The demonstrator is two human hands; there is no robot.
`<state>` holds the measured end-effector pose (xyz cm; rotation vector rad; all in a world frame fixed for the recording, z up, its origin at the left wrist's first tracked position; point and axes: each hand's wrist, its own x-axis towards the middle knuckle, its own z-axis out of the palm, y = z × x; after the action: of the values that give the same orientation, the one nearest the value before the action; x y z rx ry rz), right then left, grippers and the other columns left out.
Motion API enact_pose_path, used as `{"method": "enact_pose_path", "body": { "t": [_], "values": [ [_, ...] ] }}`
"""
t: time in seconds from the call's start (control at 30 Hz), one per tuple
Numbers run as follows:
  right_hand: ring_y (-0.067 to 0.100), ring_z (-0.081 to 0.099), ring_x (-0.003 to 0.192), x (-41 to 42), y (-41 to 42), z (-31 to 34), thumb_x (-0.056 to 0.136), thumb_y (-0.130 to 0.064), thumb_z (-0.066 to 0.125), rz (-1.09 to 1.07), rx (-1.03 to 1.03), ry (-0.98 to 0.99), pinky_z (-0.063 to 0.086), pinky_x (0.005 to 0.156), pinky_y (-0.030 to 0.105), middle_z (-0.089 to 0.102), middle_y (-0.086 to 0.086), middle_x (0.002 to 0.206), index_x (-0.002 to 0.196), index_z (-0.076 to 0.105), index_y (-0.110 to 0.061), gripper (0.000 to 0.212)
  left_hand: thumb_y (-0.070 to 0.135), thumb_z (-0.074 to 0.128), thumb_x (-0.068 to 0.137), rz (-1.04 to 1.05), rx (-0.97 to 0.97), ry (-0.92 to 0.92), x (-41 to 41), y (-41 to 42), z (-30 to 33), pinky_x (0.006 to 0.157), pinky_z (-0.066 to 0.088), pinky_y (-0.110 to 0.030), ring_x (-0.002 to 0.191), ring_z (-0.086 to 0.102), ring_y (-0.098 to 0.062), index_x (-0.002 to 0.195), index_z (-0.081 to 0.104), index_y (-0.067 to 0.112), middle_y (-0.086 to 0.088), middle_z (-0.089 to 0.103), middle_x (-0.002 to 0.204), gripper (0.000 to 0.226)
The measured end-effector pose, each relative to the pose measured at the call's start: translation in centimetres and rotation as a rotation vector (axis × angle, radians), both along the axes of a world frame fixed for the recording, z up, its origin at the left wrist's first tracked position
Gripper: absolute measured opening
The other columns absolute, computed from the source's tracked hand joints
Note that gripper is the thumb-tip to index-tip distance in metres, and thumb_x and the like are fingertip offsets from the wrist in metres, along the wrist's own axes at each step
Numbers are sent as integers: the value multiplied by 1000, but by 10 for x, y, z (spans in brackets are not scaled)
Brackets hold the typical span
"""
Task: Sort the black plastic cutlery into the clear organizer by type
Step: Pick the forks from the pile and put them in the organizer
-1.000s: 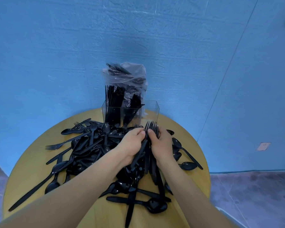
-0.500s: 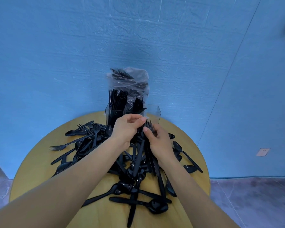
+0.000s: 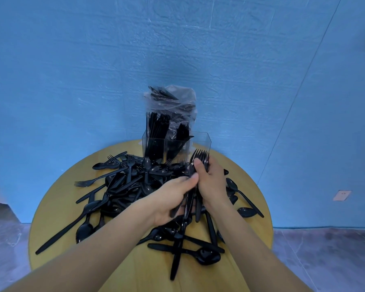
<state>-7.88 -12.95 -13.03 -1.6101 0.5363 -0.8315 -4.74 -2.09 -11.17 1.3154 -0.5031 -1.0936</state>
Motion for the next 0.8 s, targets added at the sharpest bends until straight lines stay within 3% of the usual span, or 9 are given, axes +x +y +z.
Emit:
{"method": "enact_pose_path", "body": {
  "t": [0.07, 0.13, 0.23, 0.37, 0.47, 0.53, 0.63, 0.73, 0.8],
  "values": [
    [20, 58, 80, 1, 4, -3, 98, -20, 48, 3, -5, 27, 49, 75, 37, 62, 12, 90, 97, 57, -5, 18, 28, 39, 101, -5, -2, -56, 0, 5, -4, 79, 57, -31, 99, 66, -23, 124, 51, 12, -11, 66, 111, 31],
    [22, 58, 76, 1, 6, -4, 99, -23, 44, 33, -58, 72, 48, 71, 38, 63, 15, 89, 94, 57, -6, 22, 26, 38, 101, 7, 15, -133, 3, 8, -7, 75, 55, -27, 85, 65, -19, 113, 54, 9, -10, 66, 97, 26],
    [24, 47, 58, -2, 8, -3, 101, -27, 40, 87, -151, 112, 40, 57, 38, 55, 26, 74, 85, 51, 2, 35, 25, 41, 101, 26, 61, -286, 5, 14, -14, 59, 45, -21, 60, 48, -8, 93, 52, 11, -2, 55, 77, 19],
    [17, 40, 60, -7, 10, -3, 100, -24, 41, 75, -272, 99, 34, 60, 32, 45, 9, 65, 73, 48, -9, 32, 28, 41, 100, 34, 37, -371, 4, 24, -20, 49, 37, -18, 47, 37, -4, 98, 52, 6, 6, 41, 60, 25],
    [6, 55, 79, -5, 12, -6, 100, -21, 43, 110, -310, 70, 43, 74, 20, 60, -5, 89, 110, 57, -19, 18, 37, 32, 101, 40, 47, -422, 3, 31, -19, 45, 32, -17, 45, 32, -4, 93, 54, 9, 7, 33, 56, 36],
    [-4, 51, 87, -4, 13, -6, 100, -19, 42, 137, -395, 90, 39, 80, 11, 53, -20, 100, 129, 47, -25, 30, 37, 28, 102, 40, 45, -410, 5, 36, -18, 44, 31, -18, 45, 31, -5, 95, 54, 9, 7, 34, 56, 39],
    [2, 52, 92, 1, 20, -7, 101, -18, 37, 167, -470, 125, 41, 84, 16, 53, -19, 98, 129, 51, -20, 31, 26, 29, 104, 52, 41, -387, 8, 41, -18, 47, 35, -18, 47, 34, -6, 99, 50, 6, 2, 38, 63, 30],
    [7, 54, 80, 8, 27, -9, 102, -21, 35, 196, -463, 156, 43, 77, 20, 52, -18, 83, 127, 55, -19, 32, 21, 30, 103, 88, 37, -344, 12, 46, -25, 46, 33, -19, 49, 33, -5, 92, 45, 9, 0, 37, 68, 22],
    [11, 60, 84, 14, 26, -9, 102, -23, 36, 233, -474, 197, 45, 79, 23, 64, -7, 91, 125, 57, -19, 32, 23, 30, 104, 128, 78, -358, 18, 49, -32, 45, 28, -17, 48, 31, -4, 101, 49, 7, 3, 37, 67, 25]
  ]
}}
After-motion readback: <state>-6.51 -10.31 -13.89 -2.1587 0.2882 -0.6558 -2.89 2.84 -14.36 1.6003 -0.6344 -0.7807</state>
